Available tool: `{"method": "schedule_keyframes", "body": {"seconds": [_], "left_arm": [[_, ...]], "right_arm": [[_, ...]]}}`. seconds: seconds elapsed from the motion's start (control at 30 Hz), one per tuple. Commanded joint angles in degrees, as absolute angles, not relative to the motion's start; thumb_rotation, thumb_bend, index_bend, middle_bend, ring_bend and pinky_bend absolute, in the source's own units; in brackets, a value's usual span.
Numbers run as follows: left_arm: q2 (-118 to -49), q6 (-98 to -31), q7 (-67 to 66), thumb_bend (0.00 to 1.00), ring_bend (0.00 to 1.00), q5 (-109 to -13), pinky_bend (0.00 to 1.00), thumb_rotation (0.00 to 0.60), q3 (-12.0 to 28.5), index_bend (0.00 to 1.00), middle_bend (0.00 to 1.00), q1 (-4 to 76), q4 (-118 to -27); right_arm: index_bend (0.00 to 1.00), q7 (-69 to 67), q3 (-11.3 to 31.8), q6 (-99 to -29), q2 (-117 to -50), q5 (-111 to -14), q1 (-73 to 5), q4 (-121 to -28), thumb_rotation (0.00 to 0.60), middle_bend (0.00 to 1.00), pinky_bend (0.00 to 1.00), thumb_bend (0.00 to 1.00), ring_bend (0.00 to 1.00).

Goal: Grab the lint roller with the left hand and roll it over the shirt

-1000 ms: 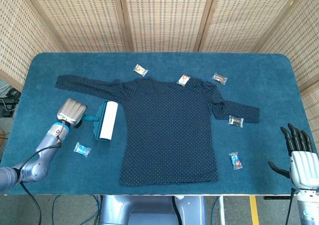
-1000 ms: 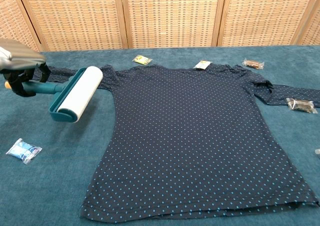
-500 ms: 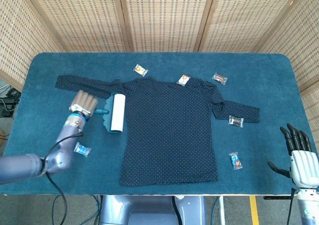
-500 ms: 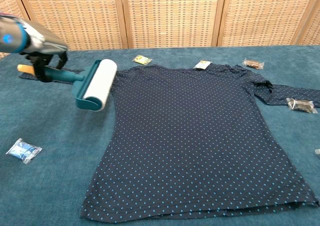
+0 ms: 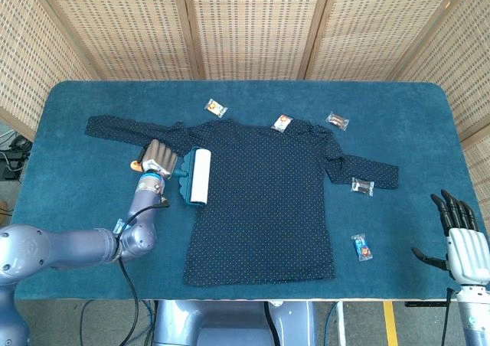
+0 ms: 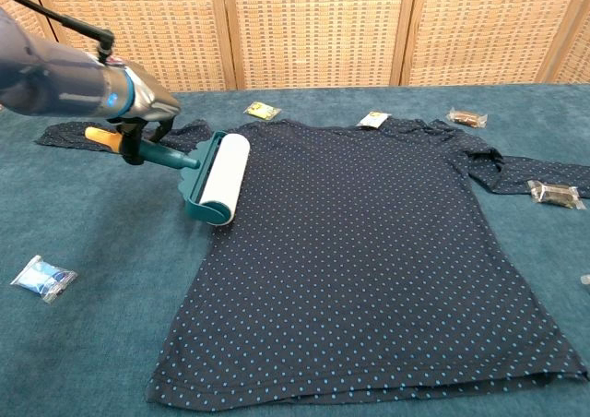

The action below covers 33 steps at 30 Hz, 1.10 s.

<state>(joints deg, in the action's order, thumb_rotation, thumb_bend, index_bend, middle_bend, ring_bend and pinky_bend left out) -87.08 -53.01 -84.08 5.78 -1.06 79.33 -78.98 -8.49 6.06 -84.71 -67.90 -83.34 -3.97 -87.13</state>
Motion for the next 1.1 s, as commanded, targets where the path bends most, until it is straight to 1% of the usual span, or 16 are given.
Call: {"method": "schedule_keyframes", "body": {"seconds": [0.03, 0.2, 0.33, 0.57, 0.73, 1.1], "left_arm": [[-88.4, -52.9, -84.9, 0.88, 0.76, 6.3, 0.69, 0.6, -0.8, 0.85, 0.86, 80.1, -77.8], [-90.7, -53.6, -87.6, 0.88, 0.76, 7.1, 0.69, 0.6, -1.0, 0.86, 0.86, 81.6, -76.4], [-93.1, -54.8, -90.5, 0.88, 0.76, 9.4, 0.69, 0.6, -0.4, 0.86, 0.86, 83.1, -75.0], [-97.9, -56.3, -95.6, 0.88, 0.76, 12.8, 0.69, 0.6, 2.3, 0.86, 0.86, 85.8, -71.3], [-101.8, -56.9, -99.6, 0.88, 0.76, 15.4, 0.69, 0.6, 5.5, 0.87, 0.86, 88.1, -68.0], [-109.8, -58.1, -107.5, 0.88, 0.76, 19.1, 0.69, 0.6, 14.0, 0.87, 0.86, 93.6, -60.5]], "right_arm": [[0.0, -8.7, 6.0, -84.4, -67.9, -83.2, -4.1, -87.0, 0.6, 0.0, 0.0, 0.14, 0.0], [0.0, -9.4, 6.1, -83.7, -67.9, -82.6, -4.2, -86.7, 0.6, 0.0, 0.0, 0.14, 0.0], [0.0, -10.0, 6.1, -83.1, -67.9, -82.4, -4.4, -86.4, 0.6, 0.0, 0.0, 0.14, 0.0], [0.0, -11.0, 5.7, -82.5, -67.9, -82.8, -4.7, -86.3, 0.6, 0.0, 0.0, 0.14, 0.0], [0.0, -12.0, 5.6, -82.3, -67.7, -83.1, -4.8, -86.3, 0.6, 0.0, 0.0, 0.14, 0.0], [0.0, -13.8, 5.7, -82.6, -67.3, -83.2, -4.7, -86.1, 0.6, 0.0, 0.0, 0.14, 0.0]]}}
